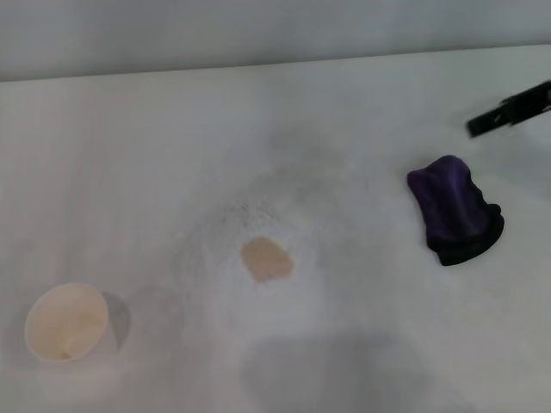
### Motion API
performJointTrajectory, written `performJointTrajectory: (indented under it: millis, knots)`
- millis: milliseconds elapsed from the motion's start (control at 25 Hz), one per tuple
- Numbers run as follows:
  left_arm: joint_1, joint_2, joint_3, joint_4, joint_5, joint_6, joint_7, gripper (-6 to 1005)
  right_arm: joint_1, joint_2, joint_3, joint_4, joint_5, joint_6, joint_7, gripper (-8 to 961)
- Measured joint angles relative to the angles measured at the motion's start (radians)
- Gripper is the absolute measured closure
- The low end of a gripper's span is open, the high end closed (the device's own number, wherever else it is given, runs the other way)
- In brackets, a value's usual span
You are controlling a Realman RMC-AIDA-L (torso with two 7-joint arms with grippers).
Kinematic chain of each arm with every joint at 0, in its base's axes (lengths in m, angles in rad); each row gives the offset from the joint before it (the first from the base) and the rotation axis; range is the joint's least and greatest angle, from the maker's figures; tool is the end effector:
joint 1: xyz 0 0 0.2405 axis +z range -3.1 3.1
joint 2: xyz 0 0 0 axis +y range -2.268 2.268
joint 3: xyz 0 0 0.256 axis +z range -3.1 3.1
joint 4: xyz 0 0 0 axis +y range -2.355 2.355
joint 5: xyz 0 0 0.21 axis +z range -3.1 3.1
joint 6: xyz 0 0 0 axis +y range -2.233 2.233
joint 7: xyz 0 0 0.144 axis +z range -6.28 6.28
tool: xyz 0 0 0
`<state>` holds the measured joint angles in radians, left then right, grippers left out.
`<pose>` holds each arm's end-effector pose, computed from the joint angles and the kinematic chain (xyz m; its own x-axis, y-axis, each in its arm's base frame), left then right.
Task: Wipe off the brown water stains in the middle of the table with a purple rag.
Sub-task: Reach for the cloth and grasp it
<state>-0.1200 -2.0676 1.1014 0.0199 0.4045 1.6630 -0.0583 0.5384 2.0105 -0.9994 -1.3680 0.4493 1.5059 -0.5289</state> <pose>-0.3805 0.1935 0.0357 0.8324 -0.2143 0.5111 0.5225 -0.0042 -0.8526 0.2511 0.3742 0.1036 0.5318 -0.8334 -0.1507 -0.7057 -0.3377 -0.6228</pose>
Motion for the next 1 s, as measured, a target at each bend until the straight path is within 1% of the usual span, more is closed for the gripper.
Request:
performJointTrajectory:
  millis: [80, 160, 280, 360, 640, 1000]
  knots:
    - [-0.004, -0.001, 0.0, 0.001, -0.005, -0.019, 0.014, 122, 0.01, -0.003, -0.076, 0.009, -0.019, 0.005, 0.06, 118]
    - [-0.011, -0.001, 0.003, 0.001, -0.005, -0.034, 0.023, 122, 0.025, -0.002, -0.12, 0.025, -0.045, 0.007, 0.088, 119]
    - [-0.018, -0.002, 0.005, 0.003, -0.005, -0.041, 0.028, 122, 0.057, 0.001, -0.164, 0.089, -0.068, 0.009, 0.101, 119]
    - [-0.018, -0.002, 0.006, 0.009, -0.005, -0.042, 0.03, 122, 0.08, 0.0, -0.185, 0.148, -0.078, 0.008, 0.11, 119]
    - [-0.021, -0.002, 0.006, 0.015, -0.004, -0.06, 0.032, 122, 0.134, 0.002, -0.195, 0.304, -0.118, -0.048, 0.121, 121]
    - [-0.035, 0.001, 0.004, 0.029, -0.004, -0.094, 0.047, 122, 0.174, 0.001, -0.201, 0.394, -0.122, -0.092, 0.122, 124]
